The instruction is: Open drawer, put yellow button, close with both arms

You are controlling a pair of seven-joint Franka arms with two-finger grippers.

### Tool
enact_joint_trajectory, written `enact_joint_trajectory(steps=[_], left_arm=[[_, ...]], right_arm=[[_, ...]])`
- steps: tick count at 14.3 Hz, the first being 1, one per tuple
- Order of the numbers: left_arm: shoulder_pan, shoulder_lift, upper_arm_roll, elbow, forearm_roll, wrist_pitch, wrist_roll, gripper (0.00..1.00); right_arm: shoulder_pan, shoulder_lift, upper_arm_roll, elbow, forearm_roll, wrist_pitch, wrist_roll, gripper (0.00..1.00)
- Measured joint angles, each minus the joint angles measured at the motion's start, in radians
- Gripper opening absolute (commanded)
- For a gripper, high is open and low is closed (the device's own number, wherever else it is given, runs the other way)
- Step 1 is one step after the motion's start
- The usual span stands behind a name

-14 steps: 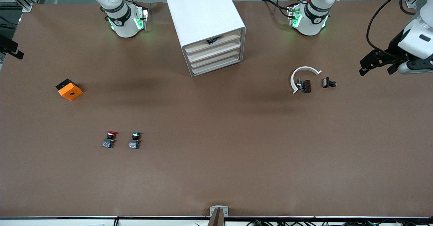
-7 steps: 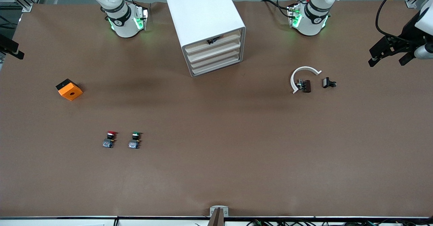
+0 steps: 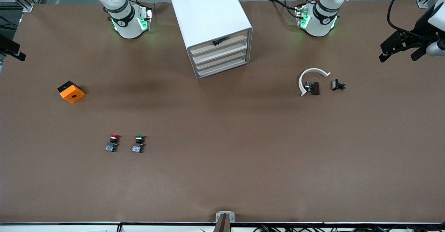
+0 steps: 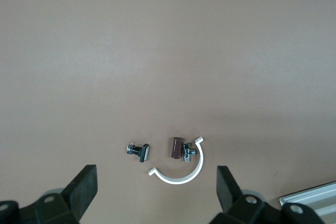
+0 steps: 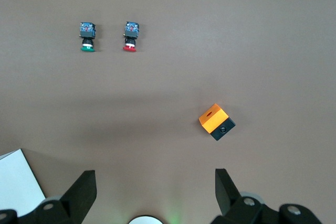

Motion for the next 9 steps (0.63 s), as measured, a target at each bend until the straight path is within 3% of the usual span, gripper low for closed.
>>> enact_joint_trajectory(steps=[9], left_arm=[[-0.002,0.001,-0.002,0.006,0.000,-0.013,0.000,1.00]], right_arm=[[0.000,0.000,0.000,-0.003,0.000,0.000,-0.001,1.00]])
